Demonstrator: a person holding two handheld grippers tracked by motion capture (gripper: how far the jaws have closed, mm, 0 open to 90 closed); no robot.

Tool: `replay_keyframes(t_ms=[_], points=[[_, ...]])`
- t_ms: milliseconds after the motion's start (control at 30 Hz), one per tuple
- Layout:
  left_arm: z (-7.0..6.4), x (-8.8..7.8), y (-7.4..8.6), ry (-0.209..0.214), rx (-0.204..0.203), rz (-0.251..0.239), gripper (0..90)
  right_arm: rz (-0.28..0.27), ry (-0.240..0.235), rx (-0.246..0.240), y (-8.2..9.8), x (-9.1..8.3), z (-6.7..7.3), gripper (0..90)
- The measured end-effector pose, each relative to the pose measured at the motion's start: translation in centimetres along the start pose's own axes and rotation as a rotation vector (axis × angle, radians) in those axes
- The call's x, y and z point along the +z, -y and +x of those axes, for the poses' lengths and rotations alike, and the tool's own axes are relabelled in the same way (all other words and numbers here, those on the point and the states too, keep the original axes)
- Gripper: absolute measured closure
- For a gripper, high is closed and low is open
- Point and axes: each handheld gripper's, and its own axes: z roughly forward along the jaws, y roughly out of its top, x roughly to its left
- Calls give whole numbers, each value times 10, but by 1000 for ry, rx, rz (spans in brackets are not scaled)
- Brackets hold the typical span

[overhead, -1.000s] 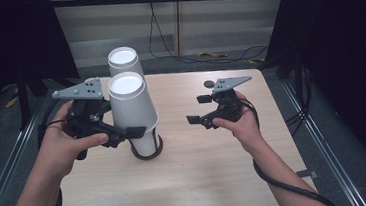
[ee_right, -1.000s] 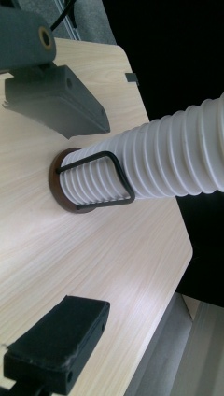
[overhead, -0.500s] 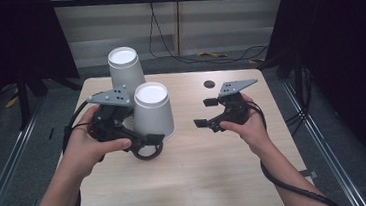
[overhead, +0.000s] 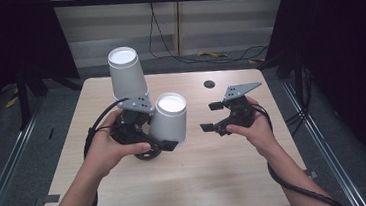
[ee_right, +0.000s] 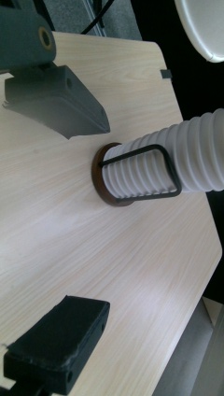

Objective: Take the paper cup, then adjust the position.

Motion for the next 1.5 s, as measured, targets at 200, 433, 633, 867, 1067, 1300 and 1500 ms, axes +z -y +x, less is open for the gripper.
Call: replay_keyframes(t_ms=[200,433,633,867,1067,1300,1500], points=[[2,16,-1,-25,17,57,157,45,5,-14,11,-7,-4,122],[6,36,2,-42,22,134,157,142,-26,-70,17,-11,-1,129],[9,53,4,-44,24,174,157,210,-44,-111,19,-14,3,131],[12,71,3,-59,26,244,157,282,-84,-134,23,-16,3,131],[16,82,7,-74,28,281,157,329,-90,-148,25,-18,4,131],[21,90,10,-73,25,314,156,337,-118,-161,22,-19,6,131],[21,96,8,-74,37,347,157,380,-138,-189,19,-19,7,134]])
